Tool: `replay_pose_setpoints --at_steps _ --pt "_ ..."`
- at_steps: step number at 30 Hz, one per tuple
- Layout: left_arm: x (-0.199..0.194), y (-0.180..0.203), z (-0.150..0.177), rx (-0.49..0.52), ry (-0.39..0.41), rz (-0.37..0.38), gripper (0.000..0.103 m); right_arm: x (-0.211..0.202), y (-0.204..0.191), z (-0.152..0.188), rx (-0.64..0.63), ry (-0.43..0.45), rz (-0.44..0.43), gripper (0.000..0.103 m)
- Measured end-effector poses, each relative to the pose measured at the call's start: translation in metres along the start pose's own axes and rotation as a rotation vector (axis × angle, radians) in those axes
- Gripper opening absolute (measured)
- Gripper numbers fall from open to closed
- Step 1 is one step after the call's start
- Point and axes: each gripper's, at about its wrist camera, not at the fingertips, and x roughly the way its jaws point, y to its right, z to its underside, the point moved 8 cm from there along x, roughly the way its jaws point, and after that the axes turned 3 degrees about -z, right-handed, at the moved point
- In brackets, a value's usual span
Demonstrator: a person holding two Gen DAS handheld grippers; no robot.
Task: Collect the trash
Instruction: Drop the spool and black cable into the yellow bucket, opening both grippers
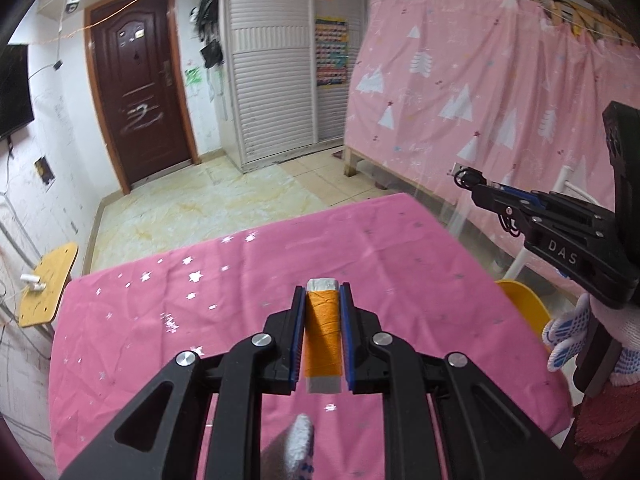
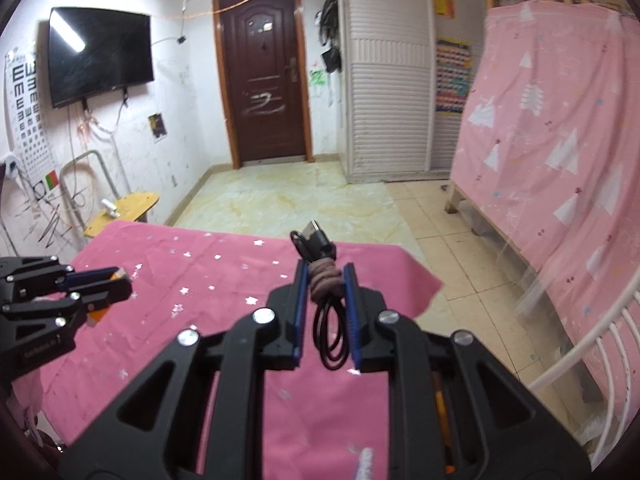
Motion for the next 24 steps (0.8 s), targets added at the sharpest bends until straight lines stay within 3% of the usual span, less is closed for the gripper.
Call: replay_pose_setpoints --at_steps 13,24 --pt "-0.007 0.101 -0.014 0.121 0.03 0.11 0.008 -0.061 0.108 0.062 0.131 0.001 0.169 0.016" --pt "0.007 0.179 -0.017 0.192 0.01 0.189 0.008 -0.065 0.149 0.107 0.207 -0.05 0.203 0.017"
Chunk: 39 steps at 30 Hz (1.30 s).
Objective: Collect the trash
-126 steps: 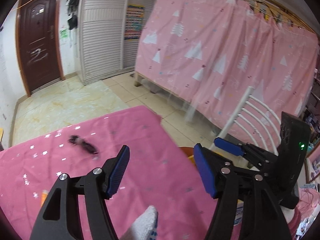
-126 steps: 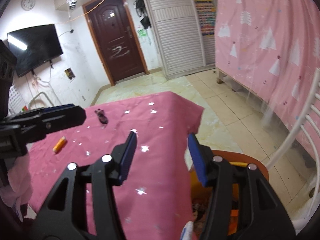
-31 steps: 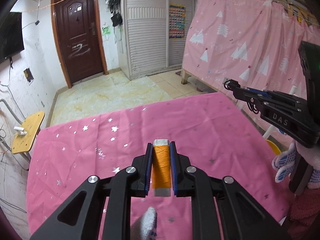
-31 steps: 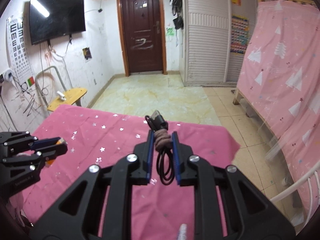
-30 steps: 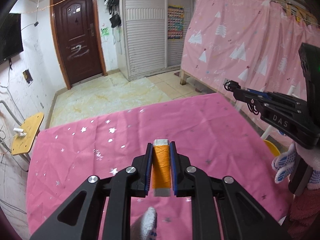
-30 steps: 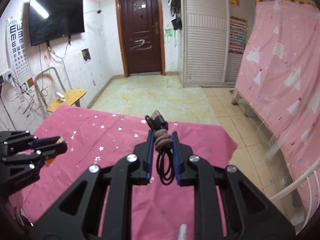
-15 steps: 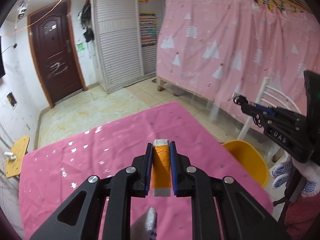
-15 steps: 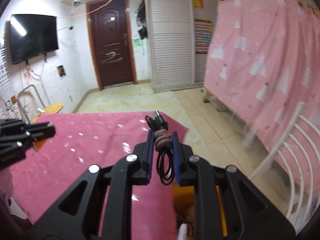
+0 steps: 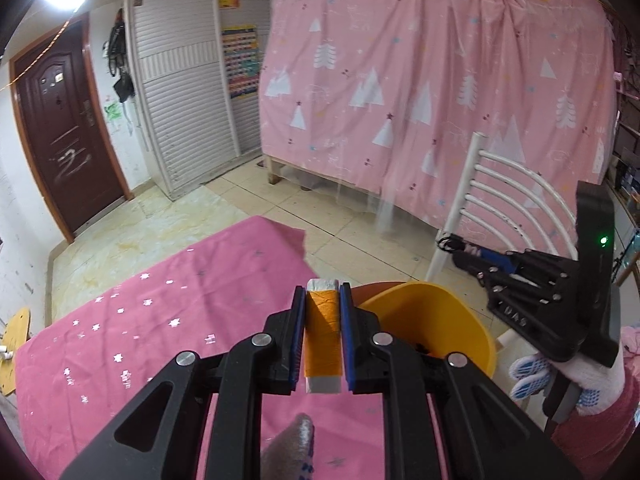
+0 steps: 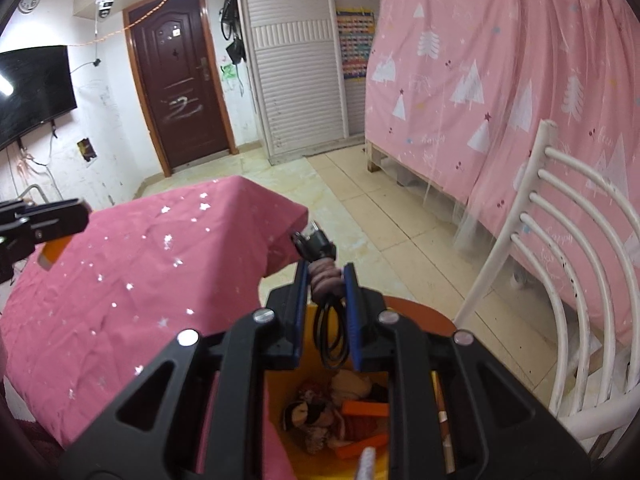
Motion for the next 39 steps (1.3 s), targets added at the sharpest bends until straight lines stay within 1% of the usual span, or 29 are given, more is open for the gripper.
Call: replay_pose_setpoints --at_steps 4,6,7,8,11,15,16,18,19,20,22,24,25,26,28,33,34,36,39 --pt "0.011 0.022 -0.004 0.012 -0.016 0.05 0.008 0.006 0.011 0.005 0.028 -0.016 -0.01 0.019" --pt "0.015 0.033 -0.006 0.012 -0.024 0.091 0.008 0.007 0.018 0.006 0.052 -0.015 -0.017 0.028" --pt "0.018 0.039 -0.006 0.013 -0.029 0.116 0.008 0.007 0.021 0.007 0.063 -0.013 -0.023 0.039" --pt "0.021 0.044 -0.007 0.013 -0.033 0.133 0.008 0.006 0.022 0.006 0.068 -0.01 -0.024 0.043" --pt "0.03 0.058 -0.006 0.008 -0.048 0.189 0.008 0.004 0.03 0.006 0.087 0.004 -0.021 0.043" --pt "0.039 0.075 -0.007 -0.002 -0.051 0.245 0.009 0.0 0.04 0.006 0.111 0.019 -0.018 0.043" --pt "0.042 0.078 -0.008 -0.006 -0.051 0.26 0.01 -0.001 0.041 0.006 0.115 0.022 -0.016 0.044" --pt "0.045 0.081 -0.009 -0.02 -0.047 0.272 0.021 -0.002 0.043 0.006 0.12 0.025 -0.016 0.044" --pt "0.046 0.082 -0.009 -0.025 -0.047 0.273 0.036 -0.002 0.045 0.005 0.122 0.026 -0.016 0.044" --pt "0.047 0.083 -0.009 -0.027 -0.047 0.275 0.049 -0.003 0.044 0.005 0.123 0.028 -0.016 0.044" --pt "0.046 0.081 -0.008 -0.031 -0.041 0.271 0.055 -0.004 0.044 0.004 0.128 0.032 -0.02 0.044" --pt "0.045 0.078 -0.005 -0.035 -0.04 0.267 0.055 -0.006 0.042 0.003 0.136 0.039 -0.035 0.044" --pt "0.044 0.076 -0.006 -0.039 -0.038 0.265 0.056 -0.006 0.042 0.002 0.139 0.041 -0.044 0.047" --pt "0.042 0.072 -0.005 -0.044 -0.035 0.263 0.056 -0.006 0.04 0.001 0.141 0.042 -0.049 0.055" --pt "0.039 0.065 -0.004 -0.056 -0.028 0.257 0.057 -0.007 0.034 -0.001 0.134 0.05 -0.053 0.062" --pt "0.032 0.037 -0.001 -0.106 -0.012 0.229 0.059 -0.008 0.013 -0.009 0.1 0.059 -0.074 0.064" --pt "0.03 0.03 -0.001 -0.116 -0.008 0.219 0.06 -0.009 0.007 -0.011 0.094 0.062 -0.079 0.065" --pt "0.028 0.016 0.001 -0.135 -0.003 0.2 0.061 -0.009 -0.003 -0.013 0.083 0.067 -0.088 0.071" --pt "0.022 -0.008 0.007 -0.17 0.007 0.166 0.062 -0.007 -0.02 -0.017 0.064 0.067 -0.109 0.072"
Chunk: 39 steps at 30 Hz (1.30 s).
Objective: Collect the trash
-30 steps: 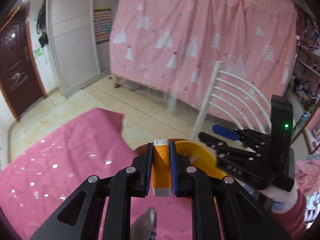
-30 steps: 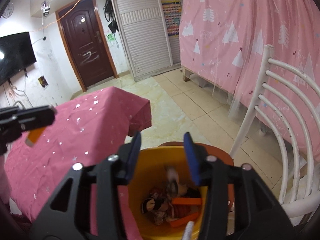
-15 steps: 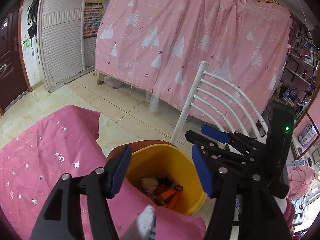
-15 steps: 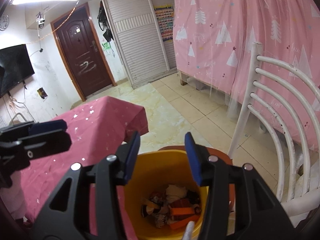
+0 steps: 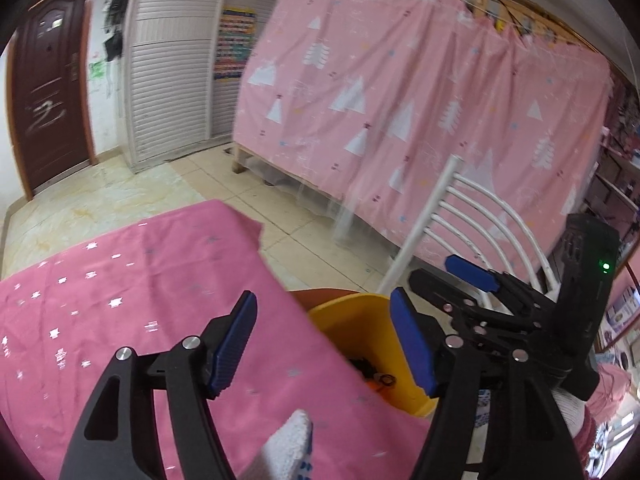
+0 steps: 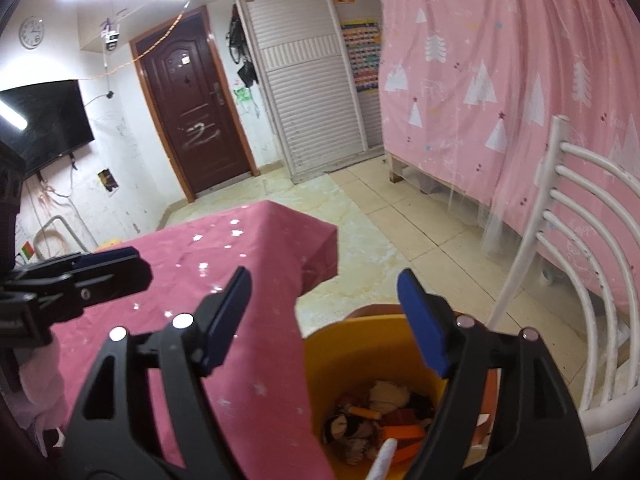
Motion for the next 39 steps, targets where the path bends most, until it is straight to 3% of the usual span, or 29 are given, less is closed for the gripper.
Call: replay_pose_setpoints --at_steps 17,25,39 --pt "-0.06 -0.157 0.025 -0.176 0.081 -0.307 0.07 0.034 -0.144 0.004 -0.132 -0.039 -0.2 0.096" --pt "-0.092 -0.207 0.046 -0.222 0.119 -0.411 0.073 0.047 -0.201 0.02 -0.208 -0.071 -0.254 0.097" --pt "-0.14 -0.269 0.081 -0.311 0.19 -0.593 0.076 0.053 -0.244 0.029 -0.289 -0.06 -0.287 0.097"
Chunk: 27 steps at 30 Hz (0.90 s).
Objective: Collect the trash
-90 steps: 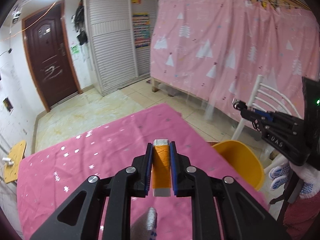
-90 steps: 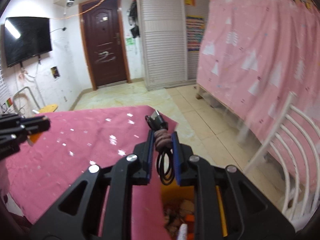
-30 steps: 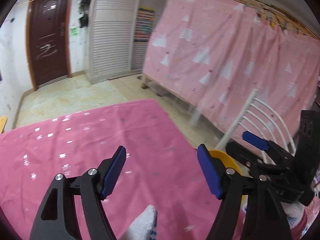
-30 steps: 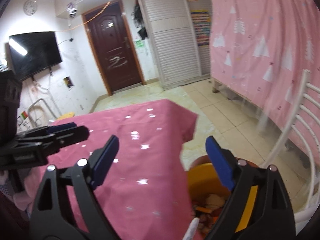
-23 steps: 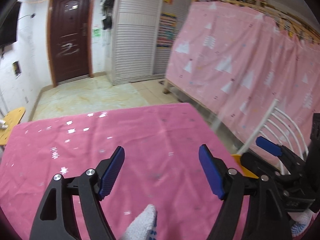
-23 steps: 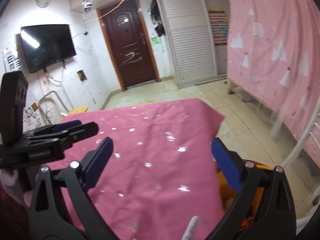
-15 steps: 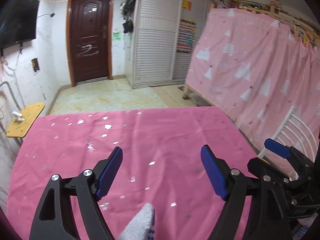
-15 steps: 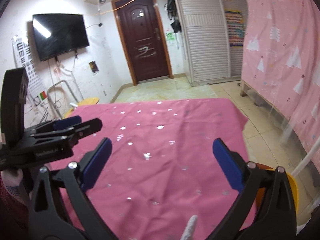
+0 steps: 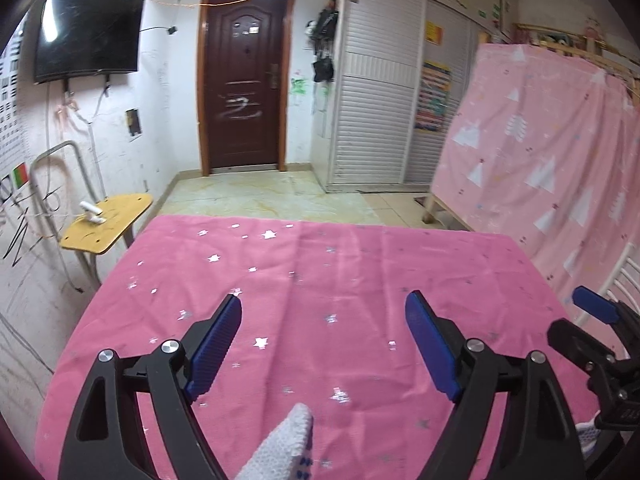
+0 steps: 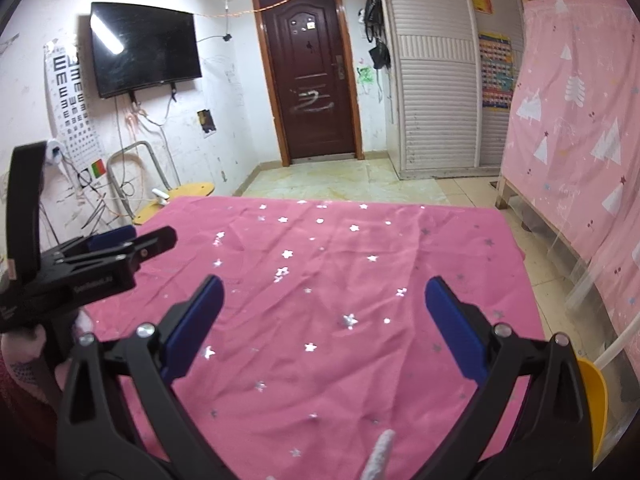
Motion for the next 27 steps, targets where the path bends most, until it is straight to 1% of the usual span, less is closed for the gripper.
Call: replay_pose_setpoints --at_steps 3,9,27 --pt "0.0 -0.01 -0.001 -0.018 0.009 -0.029 0.076 0.001 -0.006 -0.001 -0.013 0.006 -0.013 0.097" --pt "0.001 -0.021 0.0 -0.036 0.016 -0.052 0.076 0.005 -0.011 0.0 -0.018 0.01 -0.024 0.097" --pt "0.002 -0.021 0.001 -0.044 0.017 -0.068 0.076 0.009 -0.016 0.001 -0.023 0.016 -0.029 0.097"
